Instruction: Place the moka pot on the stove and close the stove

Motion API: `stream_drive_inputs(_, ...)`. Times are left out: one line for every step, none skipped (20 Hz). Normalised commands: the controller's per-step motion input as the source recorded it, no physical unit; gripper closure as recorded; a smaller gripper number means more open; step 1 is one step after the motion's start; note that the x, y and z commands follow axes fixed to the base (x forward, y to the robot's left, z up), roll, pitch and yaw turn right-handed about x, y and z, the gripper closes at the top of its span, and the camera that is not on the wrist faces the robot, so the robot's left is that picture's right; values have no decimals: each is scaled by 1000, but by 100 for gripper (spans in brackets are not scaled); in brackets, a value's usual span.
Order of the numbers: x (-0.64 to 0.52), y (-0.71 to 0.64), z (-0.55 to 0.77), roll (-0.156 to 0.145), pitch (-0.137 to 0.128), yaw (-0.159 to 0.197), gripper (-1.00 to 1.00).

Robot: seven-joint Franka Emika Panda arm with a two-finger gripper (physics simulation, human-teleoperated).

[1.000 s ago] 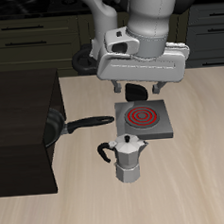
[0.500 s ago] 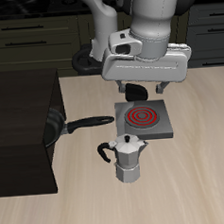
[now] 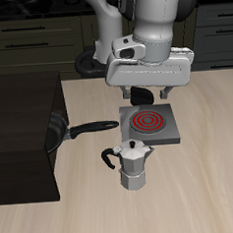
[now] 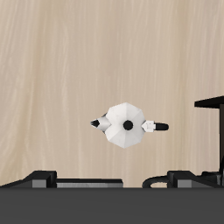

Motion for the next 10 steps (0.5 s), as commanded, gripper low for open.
stream_drive_inputs(20, 33, -155, 18, -3, 11, -100)
stream_drive_inputs(14, 32, -14, 0, 0, 0, -100)
stream_drive_inputs(-136, -272, -776, -38, -33, 106, -100)
stream_drive_inputs(0, 0, 0, 0, 0, 0, -100)
stream_drive_inputs(3, -21, -241, 3, -8, 23, -100)
stream_drive_inputs(-79, -220, -181, -37, -79, 62, -100)
stream_drive_inputs(43, -113, -173, 29, 52, -89, -100)
stream_drive_inputs(91, -145, -97, -38, -13, 23, -100)
stream_drive_inputs(73, -181, -192, -27, 33, -75, -100)
stream_drive_inputs(-14, 56, 16, 0, 0, 0, -100)
